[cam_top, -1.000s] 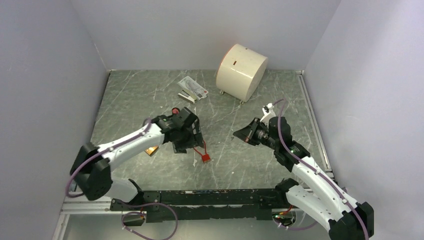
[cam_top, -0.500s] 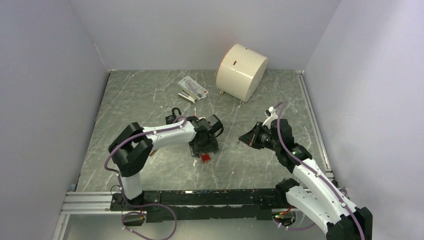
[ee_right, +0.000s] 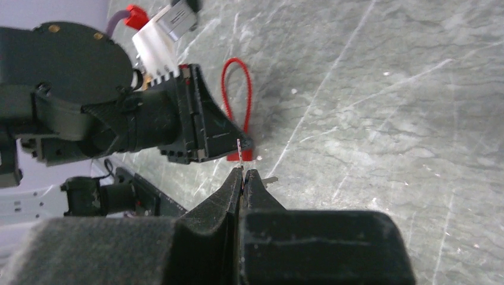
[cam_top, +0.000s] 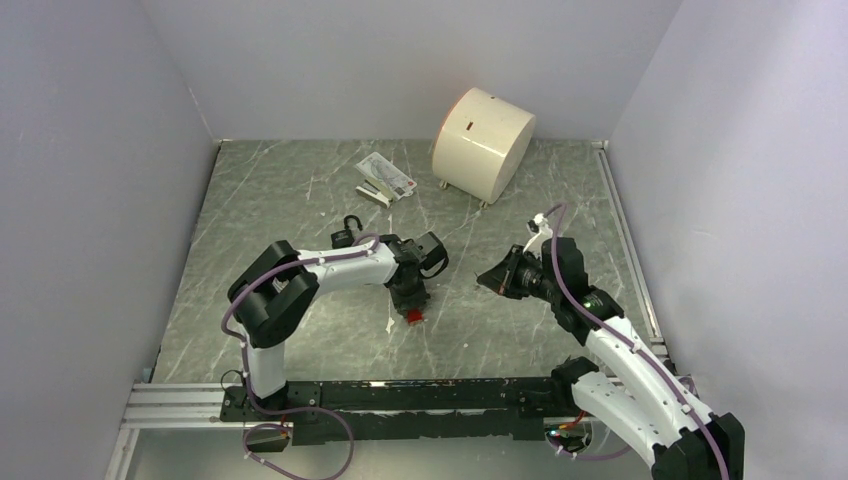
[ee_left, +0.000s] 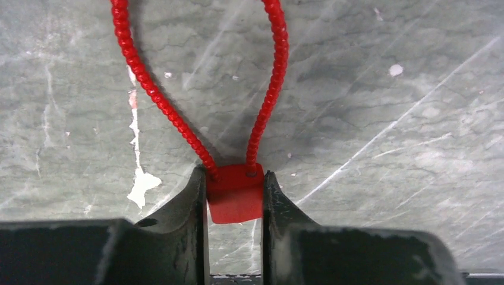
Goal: Unlock with the key
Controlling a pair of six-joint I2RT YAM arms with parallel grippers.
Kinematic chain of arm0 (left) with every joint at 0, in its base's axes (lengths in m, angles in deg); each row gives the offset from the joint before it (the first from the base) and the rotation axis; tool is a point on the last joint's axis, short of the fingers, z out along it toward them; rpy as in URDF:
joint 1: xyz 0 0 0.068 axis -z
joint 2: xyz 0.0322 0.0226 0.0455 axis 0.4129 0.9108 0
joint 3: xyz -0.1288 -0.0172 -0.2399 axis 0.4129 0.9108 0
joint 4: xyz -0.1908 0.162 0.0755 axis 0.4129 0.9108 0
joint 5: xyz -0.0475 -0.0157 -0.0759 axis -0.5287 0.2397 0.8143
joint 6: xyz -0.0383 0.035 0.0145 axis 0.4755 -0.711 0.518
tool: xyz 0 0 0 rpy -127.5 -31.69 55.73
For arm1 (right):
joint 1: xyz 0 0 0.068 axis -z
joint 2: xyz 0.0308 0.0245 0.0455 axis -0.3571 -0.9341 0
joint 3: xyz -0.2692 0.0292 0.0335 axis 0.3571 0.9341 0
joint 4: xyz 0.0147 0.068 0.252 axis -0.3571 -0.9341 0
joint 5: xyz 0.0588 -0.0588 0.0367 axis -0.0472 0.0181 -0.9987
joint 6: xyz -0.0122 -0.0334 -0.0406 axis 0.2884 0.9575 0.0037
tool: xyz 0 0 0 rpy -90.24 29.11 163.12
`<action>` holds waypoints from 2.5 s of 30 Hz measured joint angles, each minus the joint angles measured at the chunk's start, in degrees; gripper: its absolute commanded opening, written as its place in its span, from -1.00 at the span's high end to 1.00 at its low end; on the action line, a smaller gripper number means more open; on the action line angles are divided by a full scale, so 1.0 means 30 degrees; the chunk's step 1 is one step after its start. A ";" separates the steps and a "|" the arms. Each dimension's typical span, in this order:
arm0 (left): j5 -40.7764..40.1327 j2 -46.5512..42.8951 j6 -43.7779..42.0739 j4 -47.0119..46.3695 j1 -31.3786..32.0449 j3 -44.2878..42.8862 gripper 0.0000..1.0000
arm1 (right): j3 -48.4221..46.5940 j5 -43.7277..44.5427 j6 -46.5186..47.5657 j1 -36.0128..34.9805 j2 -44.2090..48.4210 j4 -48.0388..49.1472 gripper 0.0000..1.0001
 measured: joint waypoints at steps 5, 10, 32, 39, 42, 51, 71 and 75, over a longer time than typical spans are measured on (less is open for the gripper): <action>0.0248 -0.0153 -0.0204 -0.0525 -0.0131 0.0087 0.95 | 0.0000 -0.2514 0.0503 0.0015 0.0124 0.1268 1.00; 0.0765 -0.1056 -0.0918 -0.0852 -0.0809 0.0124 0.95 | 0.0000 -0.5187 0.0284 0.0022 0.0692 0.4109 1.00; 1.0921 -0.6739 -0.3198 0.1639 -0.5166 -0.3512 0.95 | -0.0940 -1.2597 -0.0466 0.0124 0.0036 1.2065 1.00; 1.2167 -0.6732 -0.2688 0.1574 -0.5202 -0.3512 0.95 | -0.0947 -1.1584 0.0248 0.0117 -0.0342 1.1147 1.00; 1.2458 -0.6732 -0.2106 0.1494 -0.5289 -0.3512 0.95 | -0.0947 -1.1285 0.0306 0.0029 -0.0641 1.1023 1.00; 1.2597 -0.6958 0.0350 -0.0240 -0.5799 -0.1916 0.95 | -0.1107 -0.9967 0.1290 -0.1355 -0.1231 0.9435 1.00; 1.2590 -0.7657 0.1894 -0.2033 -0.6572 -0.0466 0.95 | -0.2543 -0.7162 0.2994 -0.3045 -0.4248 0.6870 1.00; 1.2590 -0.7657 0.1894 -0.2033 -0.6594 -0.0466 0.95 | -0.2543 -0.6645 0.2980 -0.3045 -0.4393 0.6849 1.00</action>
